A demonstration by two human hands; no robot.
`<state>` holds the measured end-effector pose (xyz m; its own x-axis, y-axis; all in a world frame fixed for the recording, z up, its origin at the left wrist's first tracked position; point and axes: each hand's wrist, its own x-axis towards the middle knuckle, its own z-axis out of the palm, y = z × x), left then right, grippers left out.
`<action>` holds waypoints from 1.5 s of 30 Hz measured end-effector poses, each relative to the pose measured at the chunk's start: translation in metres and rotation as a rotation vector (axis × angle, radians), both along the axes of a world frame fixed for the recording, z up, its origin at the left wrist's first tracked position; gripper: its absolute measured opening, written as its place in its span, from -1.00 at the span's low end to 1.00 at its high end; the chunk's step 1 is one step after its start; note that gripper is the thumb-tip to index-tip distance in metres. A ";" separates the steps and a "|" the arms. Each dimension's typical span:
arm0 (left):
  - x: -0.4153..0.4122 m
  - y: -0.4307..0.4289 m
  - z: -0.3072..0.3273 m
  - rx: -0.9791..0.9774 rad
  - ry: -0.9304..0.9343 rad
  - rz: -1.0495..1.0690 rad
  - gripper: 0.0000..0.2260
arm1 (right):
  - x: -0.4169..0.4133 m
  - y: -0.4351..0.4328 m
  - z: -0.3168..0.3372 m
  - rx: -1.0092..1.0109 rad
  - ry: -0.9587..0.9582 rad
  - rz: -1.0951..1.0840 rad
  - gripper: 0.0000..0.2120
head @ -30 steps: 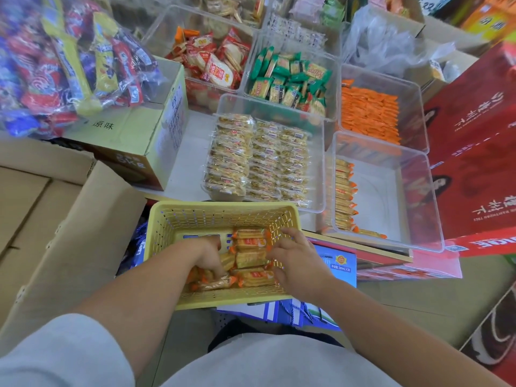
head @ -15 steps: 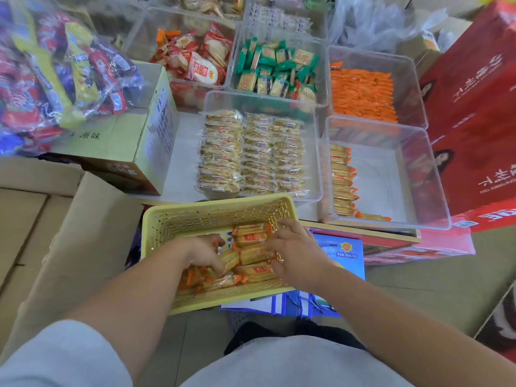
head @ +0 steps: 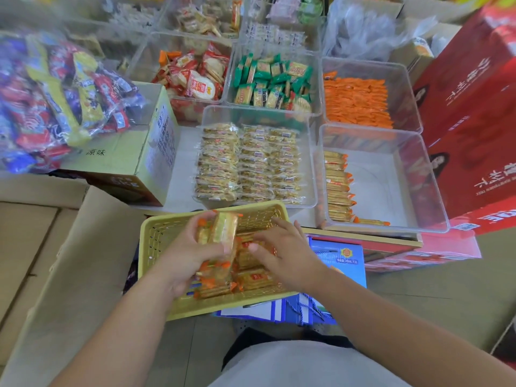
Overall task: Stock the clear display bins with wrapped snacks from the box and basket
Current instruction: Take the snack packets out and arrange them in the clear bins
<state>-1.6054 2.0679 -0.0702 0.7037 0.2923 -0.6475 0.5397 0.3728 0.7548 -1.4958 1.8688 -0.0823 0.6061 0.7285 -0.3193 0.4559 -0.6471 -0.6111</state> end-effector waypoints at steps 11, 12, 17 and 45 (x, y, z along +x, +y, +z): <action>0.035 -0.102 0.028 -0.088 -0.175 0.049 -0.35 | 0.005 -0.033 0.051 0.498 0.901 -0.525 -0.83; 0.041 -0.109 0.026 -0.114 -0.167 0.085 -0.44 | 0.011 -0.041 0.049 0.529 0.953 -0.553 -0.82; 0.073 -0.146 0.019 -0.087 -0.096 0.285 -0.60 | 0.050 -0.083 0.036 0.615 1.167 -0.563 -0.76; 0.232 -0.292 0.020 0.433 0.092 0.222 -0.02 | 0.208 -0.198 0.012 0.498 1.412 -0.384 -0.69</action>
<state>-1.3731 1.7764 -0.0497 0.5391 0.6851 -0.4899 0.5545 0.1491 0.8187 -1.2873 1.6713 -0.0701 0.1995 0.8077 -0.5548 -0.7993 -0.1933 -0.5690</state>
